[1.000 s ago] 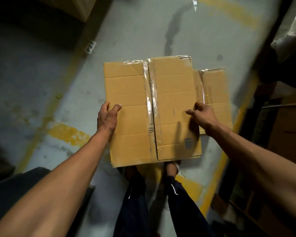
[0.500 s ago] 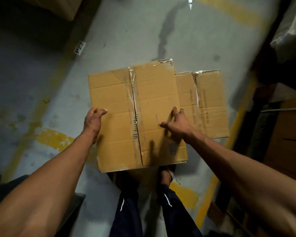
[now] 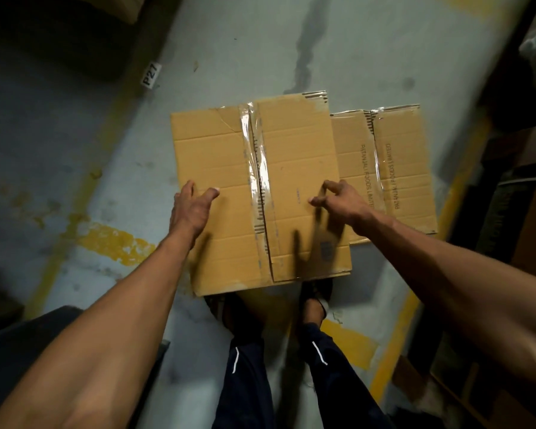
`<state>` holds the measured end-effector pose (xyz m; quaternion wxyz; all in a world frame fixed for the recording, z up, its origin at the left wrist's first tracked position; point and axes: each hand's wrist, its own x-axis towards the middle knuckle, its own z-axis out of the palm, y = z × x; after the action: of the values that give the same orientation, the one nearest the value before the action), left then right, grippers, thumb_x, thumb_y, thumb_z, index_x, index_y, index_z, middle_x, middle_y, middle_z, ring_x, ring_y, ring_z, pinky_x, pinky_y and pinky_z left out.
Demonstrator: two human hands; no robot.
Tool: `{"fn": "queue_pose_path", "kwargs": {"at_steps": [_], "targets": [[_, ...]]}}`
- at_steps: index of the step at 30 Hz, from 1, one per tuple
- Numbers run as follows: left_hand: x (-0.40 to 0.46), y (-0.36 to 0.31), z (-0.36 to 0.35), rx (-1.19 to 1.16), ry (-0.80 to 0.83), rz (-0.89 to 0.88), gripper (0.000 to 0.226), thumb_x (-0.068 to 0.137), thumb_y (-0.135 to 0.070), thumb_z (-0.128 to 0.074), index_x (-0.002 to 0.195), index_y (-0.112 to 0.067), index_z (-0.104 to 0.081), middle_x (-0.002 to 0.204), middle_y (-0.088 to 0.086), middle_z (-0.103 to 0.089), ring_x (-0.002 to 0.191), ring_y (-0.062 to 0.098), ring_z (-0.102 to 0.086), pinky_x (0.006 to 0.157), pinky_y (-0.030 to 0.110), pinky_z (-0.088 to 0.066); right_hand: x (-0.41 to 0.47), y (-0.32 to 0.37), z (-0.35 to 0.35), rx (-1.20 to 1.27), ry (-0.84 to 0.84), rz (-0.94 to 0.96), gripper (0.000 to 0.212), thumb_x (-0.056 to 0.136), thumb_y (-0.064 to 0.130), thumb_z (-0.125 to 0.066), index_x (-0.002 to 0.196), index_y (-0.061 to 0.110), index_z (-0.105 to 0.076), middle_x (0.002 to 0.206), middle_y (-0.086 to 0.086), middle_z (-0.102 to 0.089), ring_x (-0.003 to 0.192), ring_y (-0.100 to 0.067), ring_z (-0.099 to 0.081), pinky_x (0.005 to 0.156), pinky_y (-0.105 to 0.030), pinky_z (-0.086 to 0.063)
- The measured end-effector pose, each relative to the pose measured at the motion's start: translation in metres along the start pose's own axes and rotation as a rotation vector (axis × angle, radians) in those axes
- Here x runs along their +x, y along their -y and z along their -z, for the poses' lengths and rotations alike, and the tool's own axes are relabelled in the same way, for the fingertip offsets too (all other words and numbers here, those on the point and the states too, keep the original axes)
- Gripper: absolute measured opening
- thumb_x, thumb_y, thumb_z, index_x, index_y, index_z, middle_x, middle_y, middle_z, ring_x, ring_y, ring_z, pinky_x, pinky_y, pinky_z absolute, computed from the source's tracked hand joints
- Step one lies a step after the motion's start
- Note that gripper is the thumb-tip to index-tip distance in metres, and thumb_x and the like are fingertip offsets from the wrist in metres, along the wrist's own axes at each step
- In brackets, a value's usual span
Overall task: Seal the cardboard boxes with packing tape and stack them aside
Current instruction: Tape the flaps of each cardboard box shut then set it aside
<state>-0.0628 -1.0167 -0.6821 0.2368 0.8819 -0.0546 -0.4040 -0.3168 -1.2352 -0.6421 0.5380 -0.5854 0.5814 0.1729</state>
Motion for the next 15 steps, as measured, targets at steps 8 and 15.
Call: {"fn": "queue_pose_path", "kwargs": {"at_steps": [8,15], "targets": [[-0.123,-0.002,0.037,0.089,0.125,0.102,0.052,0.092,-0.037,-0.073,0.138,-0.014,-0.063,0.137,0.015,-0.065,0.125,0.031,-0.061,0.106,0.039,-0.049,-0.097,-0.002,-0.01,-0.206,-0.005,0.127,0.043,0.095,0.033,-0.071,0.136,0.021,-0.065,0.129,-0.007,-0.067,0.116,-0.026,-0.066,0.1,-0.039,-0.053],[-0.388,-0.01,0.162,-0.104,0.085,0.107,0.023,0.094,-0.028,-0.072,0.114,-0.019,-0.077,0.106,0.001,-0.076,0.094,0.018,-0.072,0.09,0.032,-0.058,-0.32,0.048,-0.008,-0.218,0.253,0.242,0.019,0.093,0.026,-0.074,0.111,0.02,-0.077,0.092,0.001,-0.077,0.08,-0.013,-0.07,0.074,-0.028,-0.054]]}}
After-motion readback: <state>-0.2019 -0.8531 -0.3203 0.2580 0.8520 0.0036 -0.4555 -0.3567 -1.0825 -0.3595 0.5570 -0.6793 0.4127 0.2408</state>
